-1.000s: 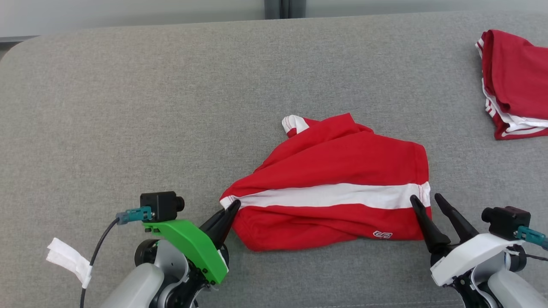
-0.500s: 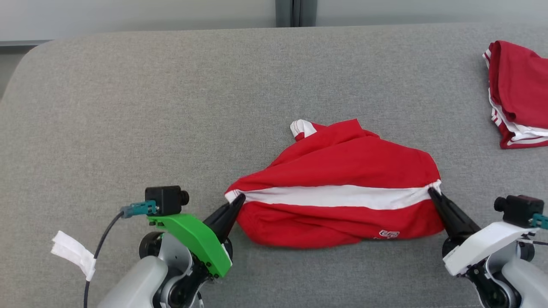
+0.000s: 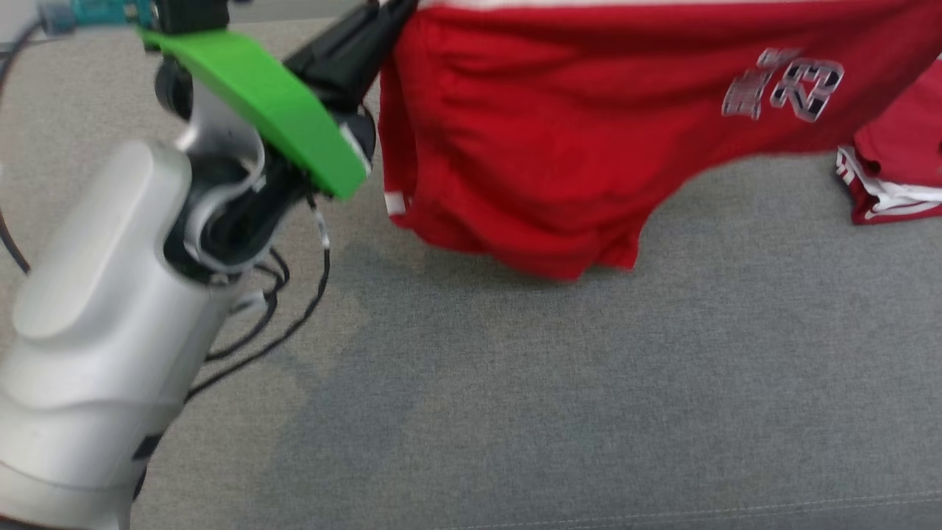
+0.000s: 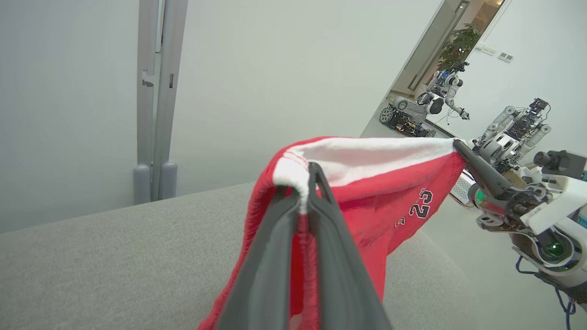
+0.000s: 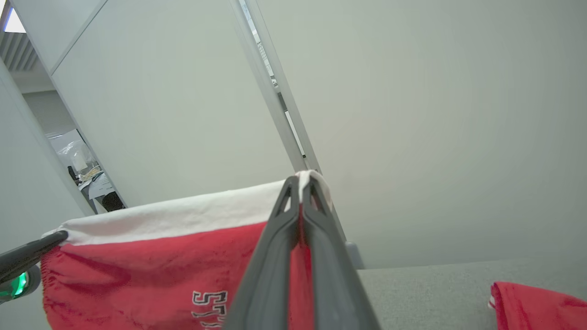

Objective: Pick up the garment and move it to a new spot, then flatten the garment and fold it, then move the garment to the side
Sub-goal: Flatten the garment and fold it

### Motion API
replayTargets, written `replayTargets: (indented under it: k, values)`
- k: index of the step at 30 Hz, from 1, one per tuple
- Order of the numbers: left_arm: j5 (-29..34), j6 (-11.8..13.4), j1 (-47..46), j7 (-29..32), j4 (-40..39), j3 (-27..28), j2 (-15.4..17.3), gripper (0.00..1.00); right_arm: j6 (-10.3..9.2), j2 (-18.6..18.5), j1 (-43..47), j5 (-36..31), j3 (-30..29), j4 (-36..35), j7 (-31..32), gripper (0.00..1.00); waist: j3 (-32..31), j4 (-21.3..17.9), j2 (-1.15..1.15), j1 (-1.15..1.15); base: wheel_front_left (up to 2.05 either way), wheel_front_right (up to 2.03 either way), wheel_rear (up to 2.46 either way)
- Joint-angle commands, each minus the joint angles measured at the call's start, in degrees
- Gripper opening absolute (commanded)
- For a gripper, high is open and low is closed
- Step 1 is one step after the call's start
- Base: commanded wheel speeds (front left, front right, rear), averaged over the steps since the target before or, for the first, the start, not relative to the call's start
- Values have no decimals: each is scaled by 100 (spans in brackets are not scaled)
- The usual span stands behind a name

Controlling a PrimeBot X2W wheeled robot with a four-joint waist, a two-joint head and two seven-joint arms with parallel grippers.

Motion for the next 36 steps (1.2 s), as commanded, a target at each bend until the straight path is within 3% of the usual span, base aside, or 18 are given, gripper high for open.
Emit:
replayTargets:
  k: [1, 4, 9, 14, 21, 27, 36]
  values:
    - [173, -51, -458, 39, 138, 11, -93, 0, -4, -92, -429, -123, -76, 30, 13, 0, 529, -212, 0, 0, 0, 0, 0]
    - [570, -118, -1431, -78, 477, -15, -250, 0, -4, -170, -1307, -429, -202, 208, 17, 0, 887, -311, 0, 0, 0, 0, 0]
    - [1287, -299, -2745, -900, 1147, -136, -616, 0, -4, -84, -2578, -1022, -490, 557, -26, 0, 1312, -403, 0, 0, 0, 0, 0]
    - [1519, -381, -2953, -1890, 1391, -579, -727, 0, -4, 28, -2630, -1184, -603, 378, -30, 0, 1487, -415, 0, 0, 0, 0, 0]
    - [1269, -386, -1709, -2717, 957, -1886, 121, 0, -2, 212, -756, -792, -773, -436, -30, 0, 1402, -445, 0, 0, 0, 0, 0]
    - [1090, -378, -33, -2974, 492, -2394, 907, 0, -2, 443, 1253, -317, -1030, -1166, -30, 0, 961, -438, 0, 0, 0, 0, 0]
    - [810, 271, 2173, -3082, -486, -2529, 1588, 0, -2, 412, 3391, 298, -902, -1739, -31, 0, 303, -416, 0, 0, 0, 0, 0]
